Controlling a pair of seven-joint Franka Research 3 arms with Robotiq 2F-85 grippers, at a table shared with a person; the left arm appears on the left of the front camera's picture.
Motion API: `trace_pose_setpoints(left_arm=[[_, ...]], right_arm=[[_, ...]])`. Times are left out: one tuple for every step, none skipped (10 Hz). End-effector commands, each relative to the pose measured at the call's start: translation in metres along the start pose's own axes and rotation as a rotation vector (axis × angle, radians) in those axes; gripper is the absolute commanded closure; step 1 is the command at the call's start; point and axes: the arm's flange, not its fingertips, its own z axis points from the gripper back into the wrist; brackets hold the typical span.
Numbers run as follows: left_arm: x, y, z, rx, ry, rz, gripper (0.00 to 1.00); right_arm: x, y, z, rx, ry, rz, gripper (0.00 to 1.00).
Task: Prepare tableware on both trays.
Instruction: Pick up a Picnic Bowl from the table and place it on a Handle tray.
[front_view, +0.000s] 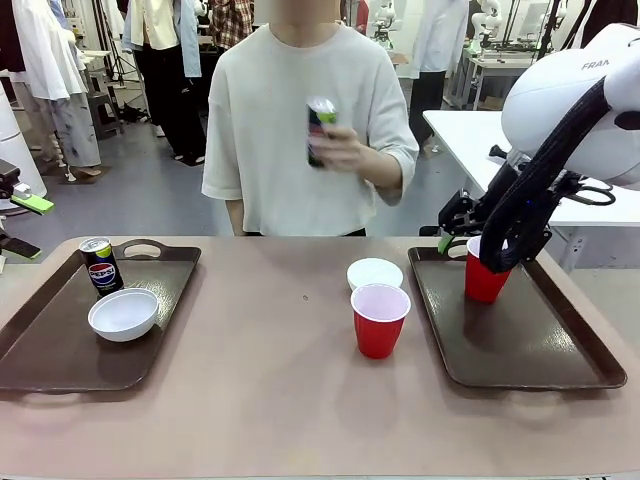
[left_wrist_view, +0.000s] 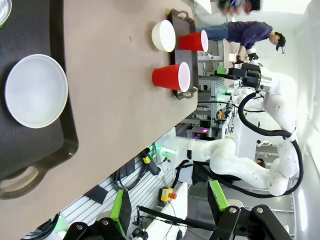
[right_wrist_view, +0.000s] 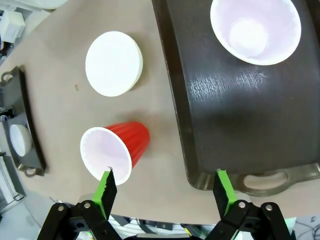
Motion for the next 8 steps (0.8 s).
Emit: trace_pose_setpoints(left_arm=[[-0.001,0.0,0.001,-0.01,-0.001,-0.012,0.18],[-0.001,0.0,0.001,-0.01,-0.001,-0.012,0.18],[-0.001,0.0,0.001,-0.01,-0.001,-0.012,0.18],[-0.001,0.0,0.001,-0.01,-0.001,-0.012,0.18],[-0.001,0.0,0.001,-0.01,-0.001,-0.012,0.18],[-0.001,0.0,0.001,-0.01,-0.001,-0.012,0.18],[-0.001,0.0,0.001,-0.01,-0.001,-0.012,0.18],[-0.001,0.0,0.001,-0.01,-0.001,-0.012,0.18]], right_arm=[[-0.044,-0.012,0.008,-0.107,0.034,0.037,0.0],[-0.078,-0.03,0.02,-0.156,0.003,0.081,0.0],[-0.091,-0.04,0.024,-0.127,-0.021,0.062,0.0],[-0.089,-0.046,0.021,-0.141,-0.019,0.024,0.0],[-0.088,-0.048,0.017,-0.137,-0.005,0.016,0.0],[-0.086,-0.049,0.015,-0.131,-0.002,0.01,0.0],[-0.081,-0.053,0.014,-0.134,0.003,0.0,0.0],[-0.078,-0.046,0.009,-0.125,0.004,-0.012,0.0]])
